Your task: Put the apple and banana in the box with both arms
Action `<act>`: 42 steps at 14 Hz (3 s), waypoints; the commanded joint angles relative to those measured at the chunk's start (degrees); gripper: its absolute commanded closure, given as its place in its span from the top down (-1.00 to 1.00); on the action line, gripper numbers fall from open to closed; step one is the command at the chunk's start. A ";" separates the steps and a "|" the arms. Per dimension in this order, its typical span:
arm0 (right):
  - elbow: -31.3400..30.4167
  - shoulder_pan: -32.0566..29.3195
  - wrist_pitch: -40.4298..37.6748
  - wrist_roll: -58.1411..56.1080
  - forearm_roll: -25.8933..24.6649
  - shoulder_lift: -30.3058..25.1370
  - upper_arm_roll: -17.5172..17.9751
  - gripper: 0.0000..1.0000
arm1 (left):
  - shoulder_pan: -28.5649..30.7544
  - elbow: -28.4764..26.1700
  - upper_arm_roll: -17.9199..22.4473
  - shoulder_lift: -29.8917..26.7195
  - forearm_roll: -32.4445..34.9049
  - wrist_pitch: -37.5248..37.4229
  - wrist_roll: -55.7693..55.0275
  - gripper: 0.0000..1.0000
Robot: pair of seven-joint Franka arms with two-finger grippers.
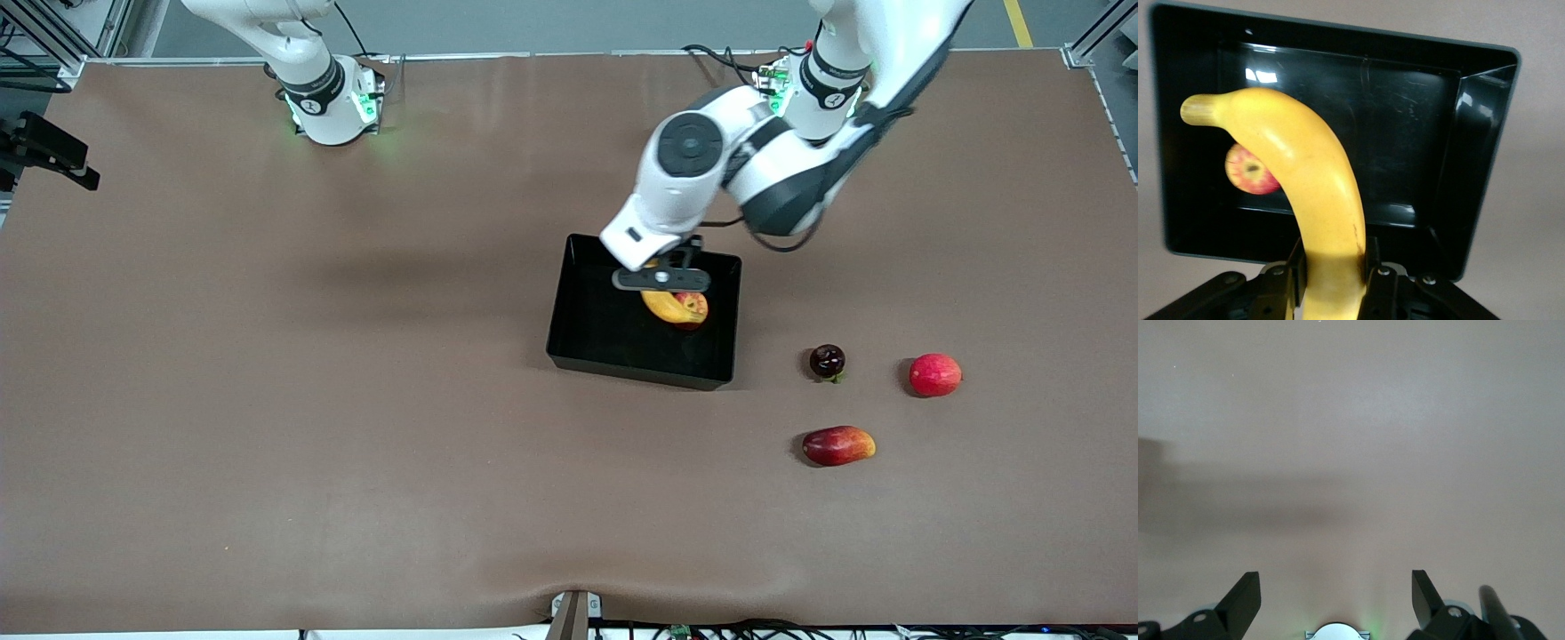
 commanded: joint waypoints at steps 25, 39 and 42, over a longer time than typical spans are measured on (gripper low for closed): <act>0.90 -0.55 -0.84 -0.32 -0.81 0.61 0.07 1.00 | -21.46 9.57 15.77 18.19 16.60 7.88 -0.40 0.99; 0.81 -0.55 -0.84 -0.15 -0.55 1.05 0.07 1.00 | 0.76 11.50 13.40 -5.43 0.08 -8.79 21.46 1.00; 0.81 -0.64 -0.84 -0.23 -0.55 1.05 0.07 1.00 | 4.56 12.91 13.66 -10.80 -1.49 -12.93 24.11 1.00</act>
